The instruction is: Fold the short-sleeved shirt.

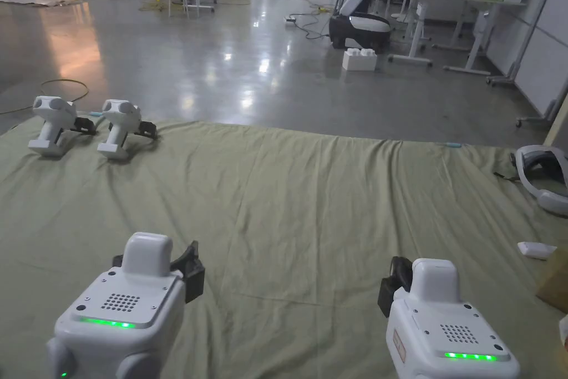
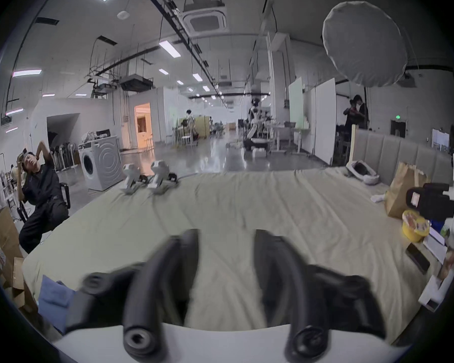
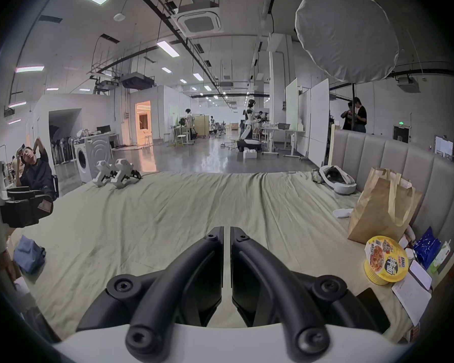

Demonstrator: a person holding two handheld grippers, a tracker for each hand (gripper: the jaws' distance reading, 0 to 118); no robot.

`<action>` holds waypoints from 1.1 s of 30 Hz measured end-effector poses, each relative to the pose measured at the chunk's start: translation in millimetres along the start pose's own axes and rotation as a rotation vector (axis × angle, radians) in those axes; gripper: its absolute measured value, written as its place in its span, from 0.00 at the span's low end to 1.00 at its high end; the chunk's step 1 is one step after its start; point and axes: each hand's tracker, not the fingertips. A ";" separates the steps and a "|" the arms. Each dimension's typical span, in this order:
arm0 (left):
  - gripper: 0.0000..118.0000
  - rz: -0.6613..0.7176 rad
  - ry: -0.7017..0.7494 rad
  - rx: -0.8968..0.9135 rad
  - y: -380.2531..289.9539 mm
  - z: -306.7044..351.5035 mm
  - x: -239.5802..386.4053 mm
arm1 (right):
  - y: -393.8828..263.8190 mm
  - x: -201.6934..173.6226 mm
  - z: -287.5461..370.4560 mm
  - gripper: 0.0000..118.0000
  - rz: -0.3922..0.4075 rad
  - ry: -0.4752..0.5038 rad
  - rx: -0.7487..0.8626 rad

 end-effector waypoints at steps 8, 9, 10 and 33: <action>0.02 0.049 0.057 0.087 -1.5 8.9 18.7 | 0.3 -3.2 8.2 0.05 -0.015 -0.009 0.052; 0.02 0.056 0.057 0.102 -1.2 11.5 20.8 | -0.1 -3.9 9.7 0.05 -0.017 -0.011 0.062; 0.02 0.066 0.047 0.114 -1.1 14.0 18.5 | -0.3 -4.4 11.0 0.05 -0.020 -0.013 0.070; 0.50 0.034 0.071 0.099 0.0 14.8 11.7 | -2.8 -11.4 12.1 0.65 0.015 -0.048 0.076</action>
